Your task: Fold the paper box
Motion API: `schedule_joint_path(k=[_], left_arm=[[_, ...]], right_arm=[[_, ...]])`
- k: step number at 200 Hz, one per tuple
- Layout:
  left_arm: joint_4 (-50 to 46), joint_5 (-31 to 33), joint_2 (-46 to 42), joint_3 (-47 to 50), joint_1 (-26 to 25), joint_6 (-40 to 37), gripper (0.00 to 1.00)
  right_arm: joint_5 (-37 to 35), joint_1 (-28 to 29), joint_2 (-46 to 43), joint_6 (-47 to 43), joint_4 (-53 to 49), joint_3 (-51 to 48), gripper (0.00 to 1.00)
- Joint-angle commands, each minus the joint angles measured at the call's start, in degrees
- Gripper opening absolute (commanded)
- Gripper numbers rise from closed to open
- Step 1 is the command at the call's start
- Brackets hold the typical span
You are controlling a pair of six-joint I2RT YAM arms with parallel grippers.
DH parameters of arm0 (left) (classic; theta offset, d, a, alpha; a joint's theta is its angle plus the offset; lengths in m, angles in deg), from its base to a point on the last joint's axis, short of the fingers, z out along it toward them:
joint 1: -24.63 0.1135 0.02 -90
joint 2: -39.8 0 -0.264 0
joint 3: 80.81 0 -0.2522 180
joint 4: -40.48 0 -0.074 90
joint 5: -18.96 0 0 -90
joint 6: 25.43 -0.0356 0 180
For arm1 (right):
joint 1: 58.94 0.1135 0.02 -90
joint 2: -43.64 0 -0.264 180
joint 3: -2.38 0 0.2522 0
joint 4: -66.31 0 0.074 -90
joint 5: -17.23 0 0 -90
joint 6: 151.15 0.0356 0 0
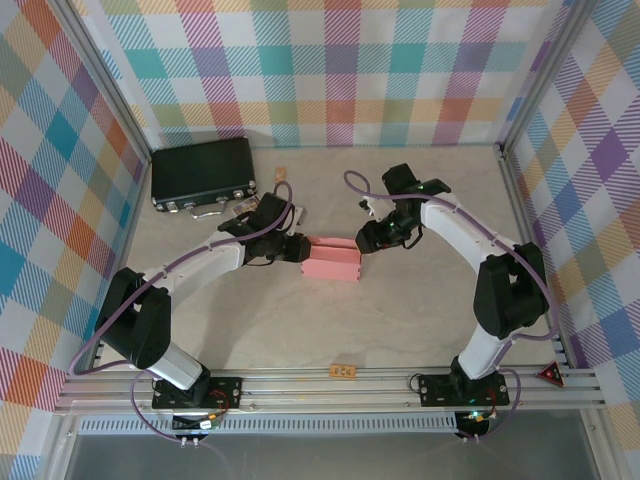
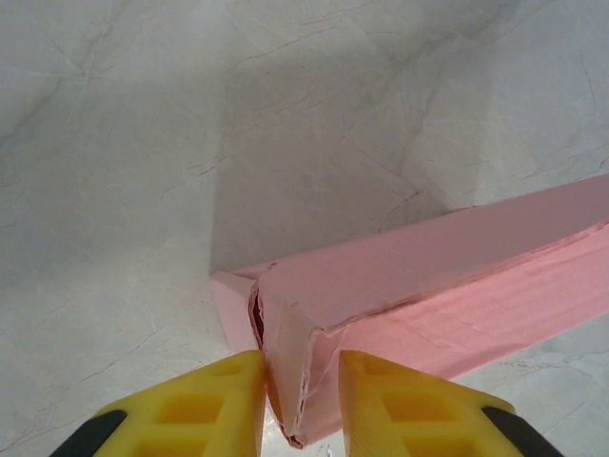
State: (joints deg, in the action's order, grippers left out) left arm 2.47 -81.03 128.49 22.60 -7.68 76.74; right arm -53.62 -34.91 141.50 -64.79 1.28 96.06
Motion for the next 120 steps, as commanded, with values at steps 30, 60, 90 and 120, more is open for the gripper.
schedule_joint_path(k=[30,60,90,120], left_arm=[[-1.99,0.68,-0.61,-1.24,0.06,-0.73,0.31],[-1.81,1.4,-1.43,-0.82,0.08,-0.74,0.33],[-1.51,1.63,-2.44,-0.37,0.08,-0.9,0.35],[-1.09,1.47,-3.49,0.16,0.08,-1.2,0.35]], right_arm=[[-0.06,0.31,-1.45,-0.36,-0.57,-0.54,0.44],[0.06,0.32,-1.46,-0.58,-1.44,-0.63,0.4],[0.09,0.27,-1.8,-0.58,-1.68,-1.11,0.39],[0.18,0.31,-2.02,-0.51,-1.64,-1.82,0.38]])
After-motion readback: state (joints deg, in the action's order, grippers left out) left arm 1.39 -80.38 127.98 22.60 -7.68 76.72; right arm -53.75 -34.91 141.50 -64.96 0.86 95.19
